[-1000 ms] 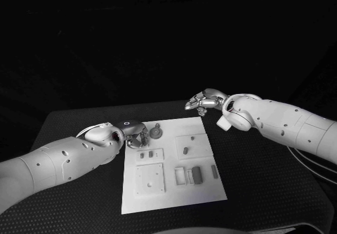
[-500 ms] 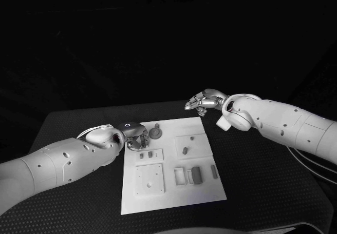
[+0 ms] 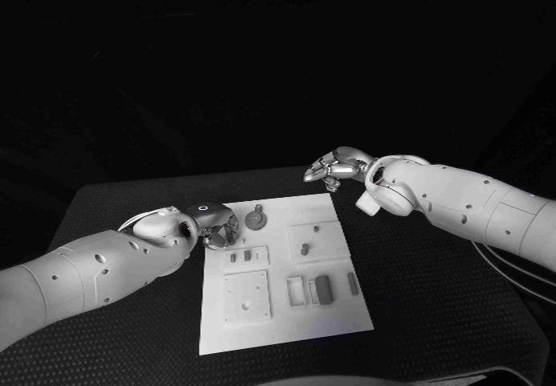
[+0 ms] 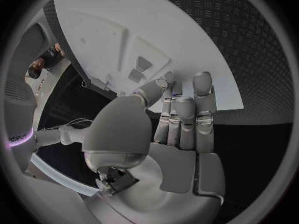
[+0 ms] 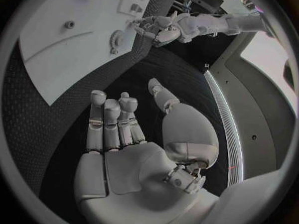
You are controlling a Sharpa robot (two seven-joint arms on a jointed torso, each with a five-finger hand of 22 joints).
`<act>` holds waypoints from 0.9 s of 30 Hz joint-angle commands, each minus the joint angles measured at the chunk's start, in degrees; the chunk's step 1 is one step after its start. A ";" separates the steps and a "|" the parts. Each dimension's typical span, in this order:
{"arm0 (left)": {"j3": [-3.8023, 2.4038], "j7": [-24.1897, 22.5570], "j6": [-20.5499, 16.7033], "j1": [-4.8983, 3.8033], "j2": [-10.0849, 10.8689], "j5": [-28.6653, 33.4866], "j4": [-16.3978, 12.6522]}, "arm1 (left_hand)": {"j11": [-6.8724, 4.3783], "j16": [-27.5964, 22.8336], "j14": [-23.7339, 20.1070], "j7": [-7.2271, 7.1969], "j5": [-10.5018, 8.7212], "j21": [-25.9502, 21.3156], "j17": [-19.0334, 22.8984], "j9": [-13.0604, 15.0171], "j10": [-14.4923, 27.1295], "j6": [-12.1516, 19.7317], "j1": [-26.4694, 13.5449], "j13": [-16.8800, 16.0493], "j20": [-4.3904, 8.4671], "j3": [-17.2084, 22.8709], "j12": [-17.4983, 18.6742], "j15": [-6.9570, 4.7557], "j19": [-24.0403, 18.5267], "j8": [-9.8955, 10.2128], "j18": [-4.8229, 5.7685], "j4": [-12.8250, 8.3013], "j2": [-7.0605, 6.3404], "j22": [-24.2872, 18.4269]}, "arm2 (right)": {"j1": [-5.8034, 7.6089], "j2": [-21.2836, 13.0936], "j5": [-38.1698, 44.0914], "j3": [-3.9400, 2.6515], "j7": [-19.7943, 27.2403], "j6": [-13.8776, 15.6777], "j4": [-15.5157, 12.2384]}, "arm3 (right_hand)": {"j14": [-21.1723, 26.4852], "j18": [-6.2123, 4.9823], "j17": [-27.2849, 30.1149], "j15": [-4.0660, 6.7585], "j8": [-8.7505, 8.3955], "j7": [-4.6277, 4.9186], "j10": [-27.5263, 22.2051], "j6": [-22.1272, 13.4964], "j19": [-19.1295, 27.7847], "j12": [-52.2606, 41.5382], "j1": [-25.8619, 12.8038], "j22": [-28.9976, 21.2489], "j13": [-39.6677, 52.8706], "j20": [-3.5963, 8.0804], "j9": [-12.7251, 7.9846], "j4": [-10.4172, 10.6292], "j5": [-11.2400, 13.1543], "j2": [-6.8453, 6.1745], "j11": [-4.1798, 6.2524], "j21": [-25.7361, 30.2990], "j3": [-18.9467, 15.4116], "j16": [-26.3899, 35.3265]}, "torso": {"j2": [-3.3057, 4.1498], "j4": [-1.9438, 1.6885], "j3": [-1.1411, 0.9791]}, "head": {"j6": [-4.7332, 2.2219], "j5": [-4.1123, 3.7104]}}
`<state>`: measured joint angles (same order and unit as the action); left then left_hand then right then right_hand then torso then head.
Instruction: Assemble the parts on the task board
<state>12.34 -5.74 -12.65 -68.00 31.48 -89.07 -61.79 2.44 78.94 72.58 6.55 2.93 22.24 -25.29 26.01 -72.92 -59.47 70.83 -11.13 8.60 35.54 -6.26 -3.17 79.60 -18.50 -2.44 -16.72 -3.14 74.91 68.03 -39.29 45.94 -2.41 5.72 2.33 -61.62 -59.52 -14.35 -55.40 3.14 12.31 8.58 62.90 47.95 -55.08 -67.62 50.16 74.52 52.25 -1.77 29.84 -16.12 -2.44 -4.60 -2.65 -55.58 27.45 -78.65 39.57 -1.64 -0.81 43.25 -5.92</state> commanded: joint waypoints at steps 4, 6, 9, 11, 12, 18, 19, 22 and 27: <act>-0.40 -0.41 -1.05 -0.01 0.27 -0.11 -0.72 | 0.35 -0.31 0.00 0.00 0.15 0.30 -0.09 0.10 -0.98 -0.33 0.07 -0.12 0.44 0.43 -0.16 -0.55 -0.09 -0.42 -4.85 0.02 0.33 1.22 | -0.01 0.13 -0.08 -0.02 0.57 -0.22 0.04 | 0.11 -0.65 0.09 0.37 -0.09 0.50 -0.15 0.08 -0.24 -0.29 -0.06 -0.08 -0.10 0.02 -0.02 -0.03 -0.34 0.28 0.11 -0.08 0.30 -0.28 | -0.01 -0.02 0.05 | -0.09 -0.03; -0.68 -0.54 -1.49 -0.01 0.43 0.29 -0.95 | 0.35 -0.31 0.00 -0.01 0.15 0.30 -0.09 0.10 -0.99 -0.33 0.08 -0.12 0.44 0.44 -0.16 -0.56 -0.09 -0.42 -4.84 0.02 0.32 1.22 | -0.01 0.15 -0.08 -0.02 0.56 -0.22 0.09 | 0.11 -0.65 0.09 0.37 -0.09 0.50 -0.15 0.08 -0.24 -0.29 -0.06 -0.08 -0.10 0.02 -0.02 -0.03 -0.34 0.28 0.11 -0.08 0.30 -0.28 | 0.03 0.02 0.04 | -0.09 -0.05; -0.99 -0.59 -1.80 0.00 0.66 0.39 -1.41 | 0.34 -0.31 0.00 -0.01 0.15 0.30 -0.09 0.10 -1.00 -0.34 0.10 -0.12 0.45 0.46 -0.15 -0.56 -0.08 -0.43 -4.84 0.02 0.30 1.21 | -0.01 0.18 -0.08 -0.02 0.58 -0.22 0.17 | 0.11 -0.65 0.10 0.37 -0.09 0.50 -0.15 0.08 -0.24 -0.30 -0.06 -0.08 -0.10 0.03 -0.02 -0.03 -0.34 0.29 0.11 -0.08 0.31 -0.28 | 0.04 0.02 0.04 | -0.09 -0.08; -1.16 -0.61 -2.02 0.00 0.79 0.40 -1.71 | 0.34 -0.31 0.00 -0.01 0.15 0.30 -0.09 0.10 -1.00 -0.35 0.11 -0.12 0.46 0.46 -0.14 -0.57 -0.08 -0.43 -4.83 0.01 0.30 1.21 | -0.01 0.16 -0.08 -0.02 0.58 -0.23 0.18 | 0.11 -0.65 0.10 0.37 -0.09 0.50 -0.15 0.08 -0.24 -0.30 -0.06 -0.08 -0.10 0.03 -0.02 -0.03 -0.34 0.29 0.11 -0.07 0.31 -0.28 | 0.00 0.02 -0.01 | -0.09 -0.13; -1.24 -0.63 -2.08 0.00 0.82 0.40 -1.78 | 0.33 -0.31 0.00 -0.02 0.15 0.30 -0.09 0.10 -1.01 -0.35 0.12 -0.13 0.46 0.47 -0.14 -0.57 -0.08 -0.43 -4.83 0.02 0.29 1.21 | -0.01 0.14 -0.08 -0.02 0.58 -0.23 0.18 | 0.11 -0.65 0.10 0.37 -0.09 0.50 -0.15 0.08 -0.24 -0.30 -0.06 -0.08 -0.11 0.03 -0.02 -0.04 -0.34 0.29 0.11 -0.07 0.31 -0.28 | -0.02 0.01 -0.01 | -0.09 -0.14; -1.41 -0.80 -2.48 -0.01 0.81 0.40 -2.02 | 0.32 -0.32 0.00 -0.03 0.15 0.31 -0.10 0.10 -1.04 -0.37 0.16 -0.14 0.48 0.51 -0.13 -0.58 -0.07 -0.44 -4.82 0.01 0.25 1.21 | -0.01 0.16 -0.08 -0.02 0.57 -0.22 0.17 | 0.10 -0.65 0.10 0.37 -0.09 0.50 -0.15 0.08 -0.25 -0.30 -0.06 -0.08 -0.11 0.03 -0.02 -0.03 -0.34 0.30 0.11 -0.07 0.31 -0.29 | -0.05 -0.01 -0.05 | -0.19 -0.21; -1.41 -0.83 -2.49 -0.01 0.79 0.40 -2.03 | 0.32 -0.32 0.00 -0.03 0.15 0.31 -0.10 0.10 -1.04 -0.37 0.16 -0.14 0.48 0.51 -0.13 -0.58 -0.07 -0.44 -4.82 0.01 0.25 1.21 | -0.01 0.16 -0.08 -0.02 0.57 -0.21 0.17 | 0.10 -0.65 0.10 0.37 -0.09 0.50 -0.15 0.08 -0.25 -0.30 -0.05 -0.08 -0.11 0.03 -0.02 -0.04 -0.34 0.30 0.11 -0.07 0.31 -0.29 | -0.05 -0.01 -0.05 | -0.19 -0.21; -1.41 -1.00 -2.31 -0.01 0.62 0.40 -2.17 | 0.32 -0.32 0.00 -0.03 0.15 0.31 -0.11 0.10 -1.05 -0.37 0.17 -0.14 0.48 0.52 -0.12 -0.59 -0.06 -0.44 -4.81 0.02 0.24 1.21 | -0.01 0.17 -0.08 -0.02 0.56 -0.23 0.19 | 0.10 -0.65 0.10 0.37 -0.09 0.50 -0.15 0.08 -0.25 -0.30 -0.05 -0.08 -0.12 0.03 -0.02 -0.04 -0.34 0.31 0.11 -0.07 0.31 -0.29 | -0.02 0.03 -0.05 | -0.24 -0.26; -1.41 -1.15 -2.19 -0.01 0.09 0.41 -2.06 | 0.31 -0.32 0.00 -0.03 0.15 0.32 -0.11 0.10 -1.06 -0.38 0.18 -0.14 0.49 0.54 -0.11 -0.59 -0.05 -0.44 -4.80 0.03 0.22 1.21 | -0.01 0.28 -0.08 -0.02 0.55 -0.30 0.19 | 0.10 -0.65 0.11 0.37 -0.09 0.50 -0.15 0.07 -0.25 -0.31 -0.05 -0.08 -0.12 0.03 -0.02 -0.04 -0.34 0.31 0.11 -0.07 0.32 -0.29 | 0.00 0.06 -0.05 | -0.31 -0.27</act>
<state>10.98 -6.06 -14.37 -67.98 31.78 -88.91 -63.75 2.37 78.94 72.37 6.50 2.82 22.24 -25.30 26.04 -73.28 -59.41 70.77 -11.20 8.91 35.67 -6.19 -3.38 79.56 -18.78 -2.16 -16.60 -3.25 74.95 68.03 -39.09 45.92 -2.41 5.75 2.33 -61.39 -59.52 -14.35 -55.36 3.12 12.31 8.58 62.91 47.96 -55.06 -67.62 50.16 74.52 52.20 -1.79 29.84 -16.12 -2.44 -4.60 -2.65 -55.58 27.45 -78.65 39.54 -1.63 -0.85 42.97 -6.20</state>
